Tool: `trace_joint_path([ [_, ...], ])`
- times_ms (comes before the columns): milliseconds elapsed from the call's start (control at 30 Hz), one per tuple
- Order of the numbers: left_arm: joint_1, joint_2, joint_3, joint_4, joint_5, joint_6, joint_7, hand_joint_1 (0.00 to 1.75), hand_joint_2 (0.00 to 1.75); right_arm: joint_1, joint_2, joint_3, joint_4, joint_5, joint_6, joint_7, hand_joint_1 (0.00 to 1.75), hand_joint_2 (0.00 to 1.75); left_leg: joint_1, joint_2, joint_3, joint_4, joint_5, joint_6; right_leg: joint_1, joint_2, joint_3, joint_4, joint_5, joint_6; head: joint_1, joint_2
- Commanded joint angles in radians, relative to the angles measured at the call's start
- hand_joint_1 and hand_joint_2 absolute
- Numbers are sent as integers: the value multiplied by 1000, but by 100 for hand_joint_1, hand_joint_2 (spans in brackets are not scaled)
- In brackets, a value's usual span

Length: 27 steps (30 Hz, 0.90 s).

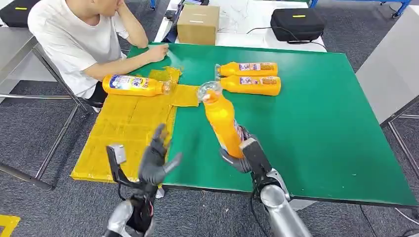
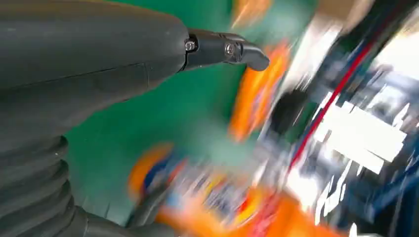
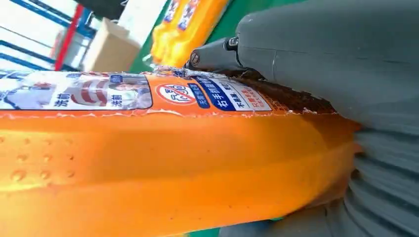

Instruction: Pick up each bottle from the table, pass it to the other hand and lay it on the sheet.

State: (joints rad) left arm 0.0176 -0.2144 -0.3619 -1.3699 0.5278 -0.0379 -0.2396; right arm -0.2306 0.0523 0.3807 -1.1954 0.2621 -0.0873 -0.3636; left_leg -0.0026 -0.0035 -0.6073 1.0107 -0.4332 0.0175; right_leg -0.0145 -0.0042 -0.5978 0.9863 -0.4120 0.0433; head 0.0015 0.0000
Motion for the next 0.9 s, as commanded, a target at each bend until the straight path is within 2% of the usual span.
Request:
trace_joint_path([
  [33,11,89,-134,-38,-86,-2,-100,0,175,5,19,51,20,6,31,-30,175,175,1,2,5,-1,-2,-2,1,2,5,-1,-1,-3,0,0],
  [167,39,110,-168,-118,-101,-49,-114,0,175,-20,25,90,58,31,40,-41,175,175,1,3,2,0,-1,-2,1,3,1,0,-1,-2,0,0],
  [367,15,89,-136,-71,-140,19,-121,0,175,-26,38,189,52,84,56,-64,175,175,2,3,3,-1,-1,-1,1,3,3,0,-1,-2,0,0],
  [467,12,74,-121,-63,-235,102,-180,0,175,-16,24,218,-5,69,59,-69,175,175,1,1,1,-1,0,-1,1,1,1,0,0,-1,0,0],
  [633,-1,83,-134,-42,-248,83,-142,0,175,-33,14,287,-15,88,78,-64,175,175,1,1,1,-1,0,-1,1,1,1,0,0,-1,0,0],
  [900,-12,70,-118,-8,-220,70,-121,0,175,-53,26,307,-28,93,75,-62,175,175,2,3,4,0,-1,-2,1,3,3,0,-1,-2,0,0],
])
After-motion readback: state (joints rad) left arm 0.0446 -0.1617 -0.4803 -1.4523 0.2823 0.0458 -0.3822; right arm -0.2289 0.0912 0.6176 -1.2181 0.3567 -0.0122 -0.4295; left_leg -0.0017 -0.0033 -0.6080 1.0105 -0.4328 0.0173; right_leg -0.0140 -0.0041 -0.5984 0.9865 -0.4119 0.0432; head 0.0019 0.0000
